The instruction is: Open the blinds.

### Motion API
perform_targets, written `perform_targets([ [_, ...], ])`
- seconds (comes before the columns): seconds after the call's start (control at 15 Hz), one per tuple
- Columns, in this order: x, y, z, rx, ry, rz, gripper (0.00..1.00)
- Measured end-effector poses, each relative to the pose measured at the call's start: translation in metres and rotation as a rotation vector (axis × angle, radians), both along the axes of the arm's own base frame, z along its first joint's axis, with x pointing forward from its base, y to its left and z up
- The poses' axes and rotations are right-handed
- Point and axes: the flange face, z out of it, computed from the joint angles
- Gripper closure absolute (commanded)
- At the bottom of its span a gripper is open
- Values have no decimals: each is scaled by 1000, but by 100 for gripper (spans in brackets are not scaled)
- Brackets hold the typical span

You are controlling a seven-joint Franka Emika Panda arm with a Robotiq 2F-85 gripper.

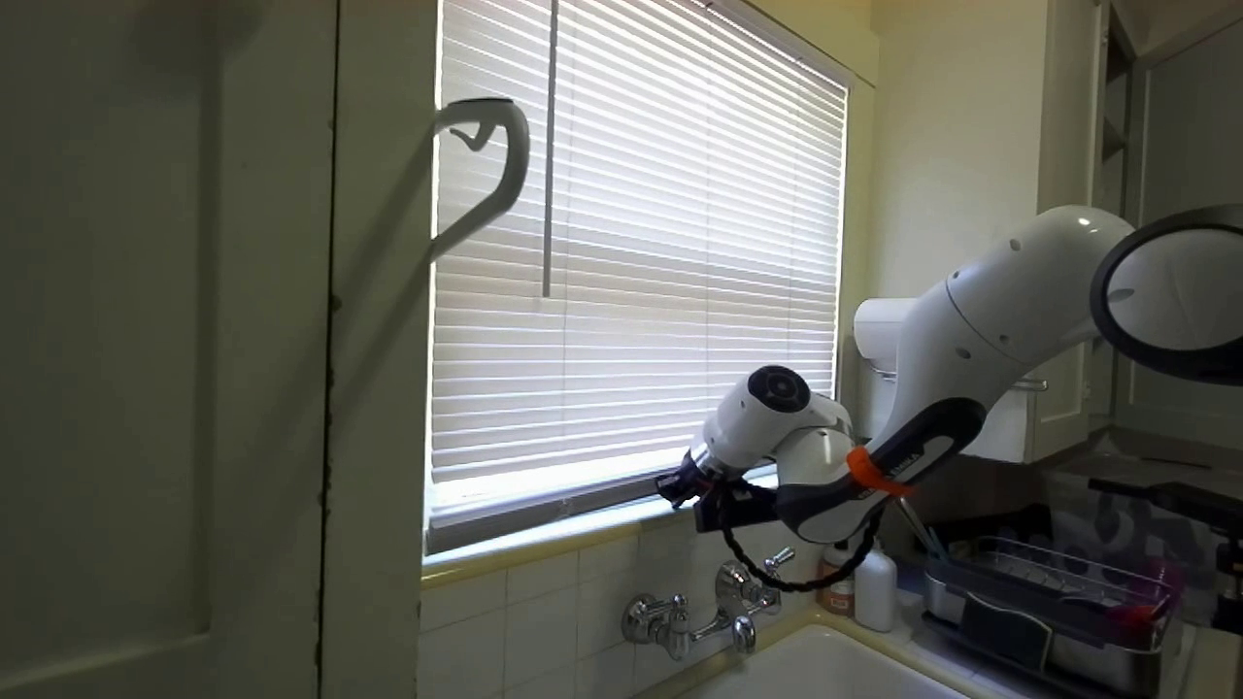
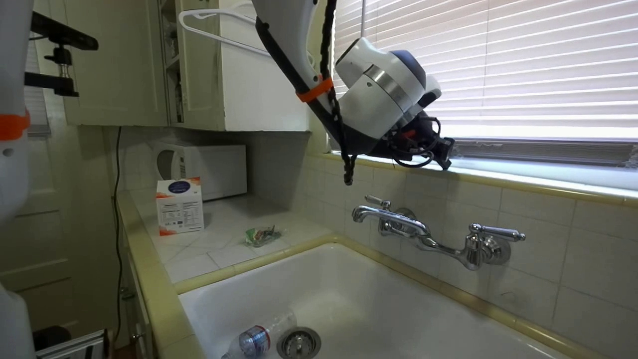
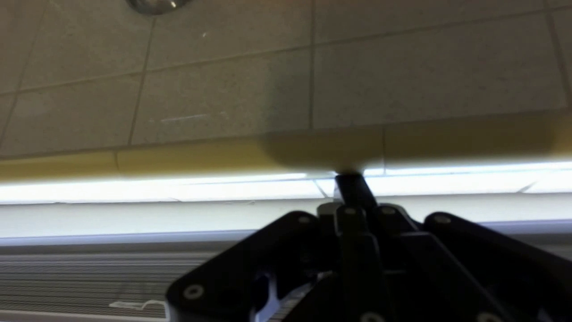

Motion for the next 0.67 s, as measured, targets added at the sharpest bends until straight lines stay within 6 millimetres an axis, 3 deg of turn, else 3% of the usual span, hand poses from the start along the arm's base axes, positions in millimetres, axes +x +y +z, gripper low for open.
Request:
perform_targets([
  [0.67, 3, 7, -9, 11, -87, -48, 100],
])
